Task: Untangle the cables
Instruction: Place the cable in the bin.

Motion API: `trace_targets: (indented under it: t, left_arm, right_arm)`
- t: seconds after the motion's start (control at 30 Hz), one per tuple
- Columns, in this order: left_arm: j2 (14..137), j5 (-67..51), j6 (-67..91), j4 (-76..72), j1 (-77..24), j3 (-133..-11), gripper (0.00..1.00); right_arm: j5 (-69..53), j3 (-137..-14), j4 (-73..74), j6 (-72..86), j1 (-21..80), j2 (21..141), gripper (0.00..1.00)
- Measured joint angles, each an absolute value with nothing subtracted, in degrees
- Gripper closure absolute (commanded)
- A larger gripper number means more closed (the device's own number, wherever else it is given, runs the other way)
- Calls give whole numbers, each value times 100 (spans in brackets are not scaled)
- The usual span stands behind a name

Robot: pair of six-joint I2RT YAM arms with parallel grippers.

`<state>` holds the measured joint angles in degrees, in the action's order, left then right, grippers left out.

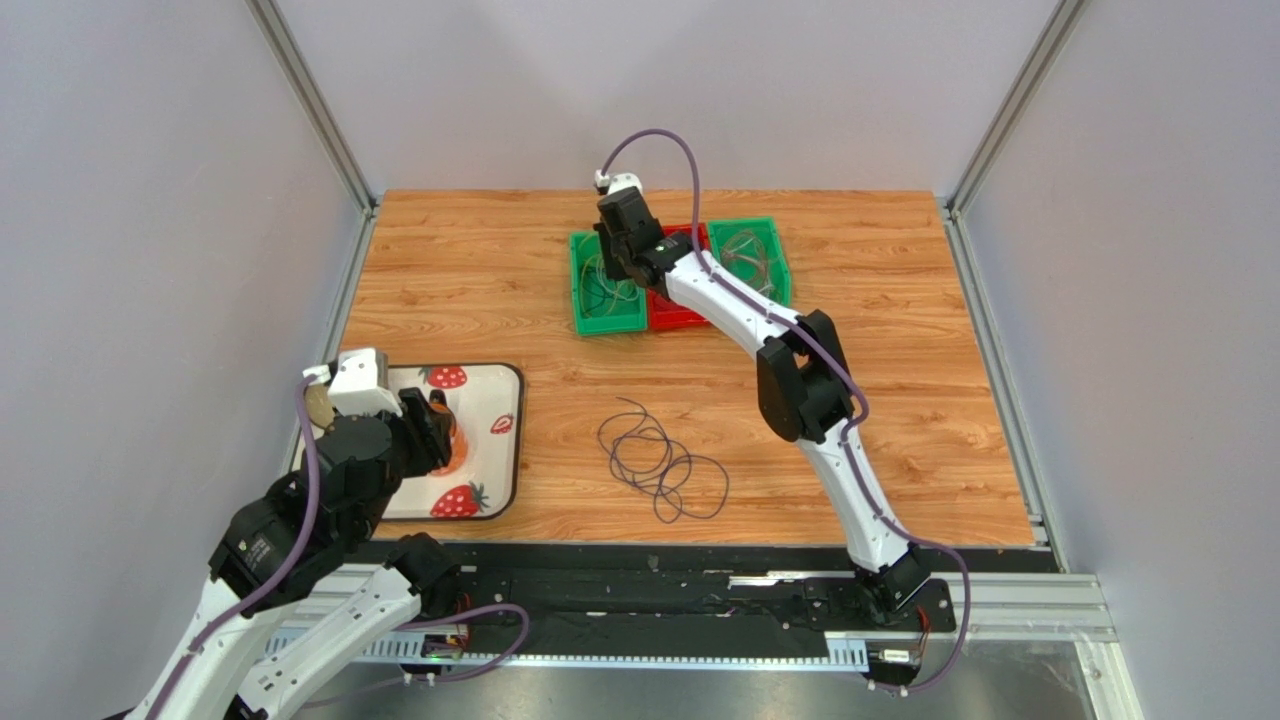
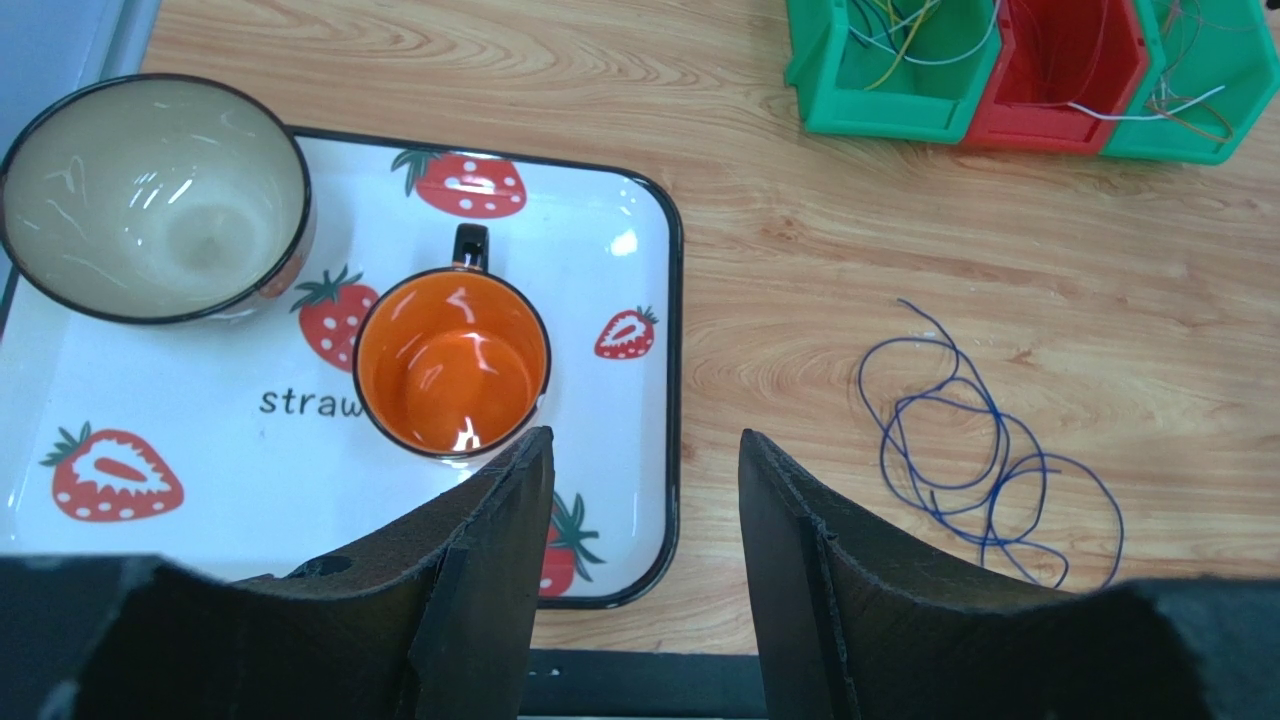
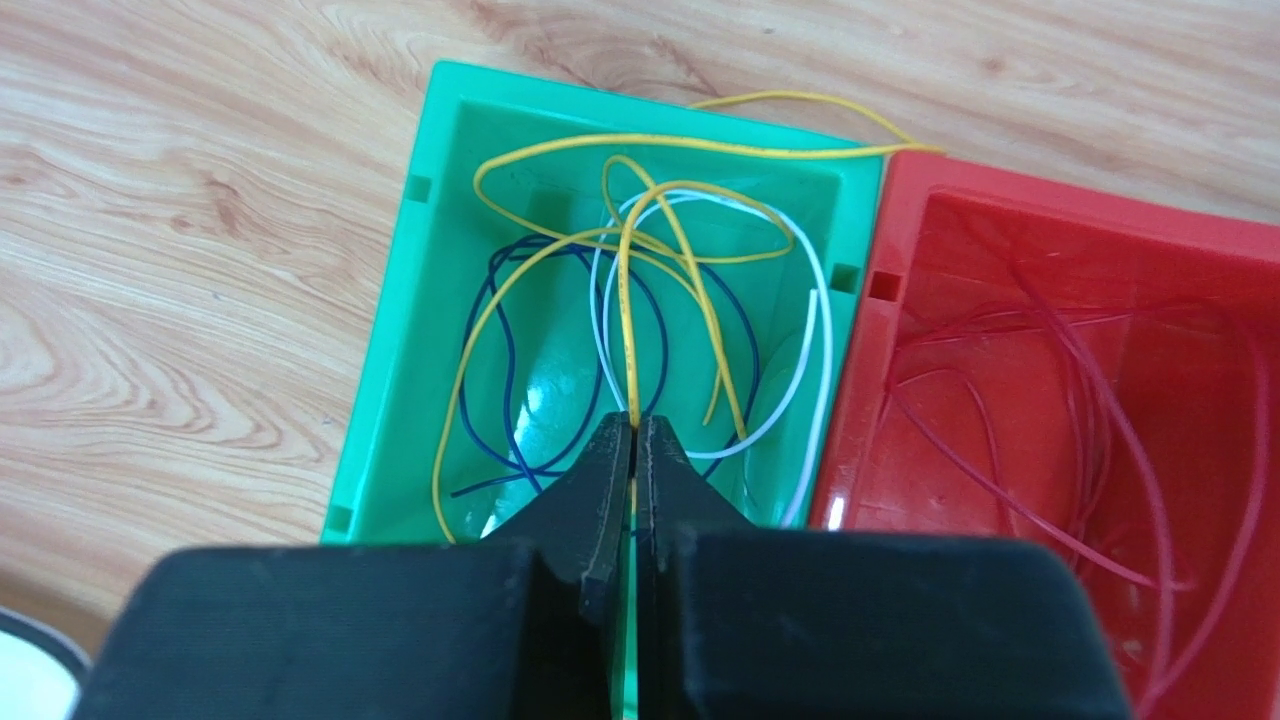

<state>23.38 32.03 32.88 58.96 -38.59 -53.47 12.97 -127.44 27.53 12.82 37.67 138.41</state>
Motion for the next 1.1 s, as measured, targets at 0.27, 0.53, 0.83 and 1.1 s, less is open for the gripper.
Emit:
trace_targets:
  t: [0.27, 0.53, 0.83, 1.1]
  left_arm:
    - [2338, 3205, 3288, 5896, -3859, -5347, 43]
    - [2338, 3203, 3291, 5896, -3859, -5339, 43]
    - [2338, 3203, 3291, 5898, -3859, -5328, 43]
    - [2338, 3203, 3288, 5898, -3859, -5325, 43]
  right_arm:
    - [1284, -12333, 2534, 1251, 3767, 13941, 100]
    - [1203, -11502, 2471, 1258, 3782, 13620, 69]
    - [1127, -11480, 2526, 1240, 3870, 12698, 55]
    - [1199, -11483, 2639, 1216, 3933, 12258, 53]
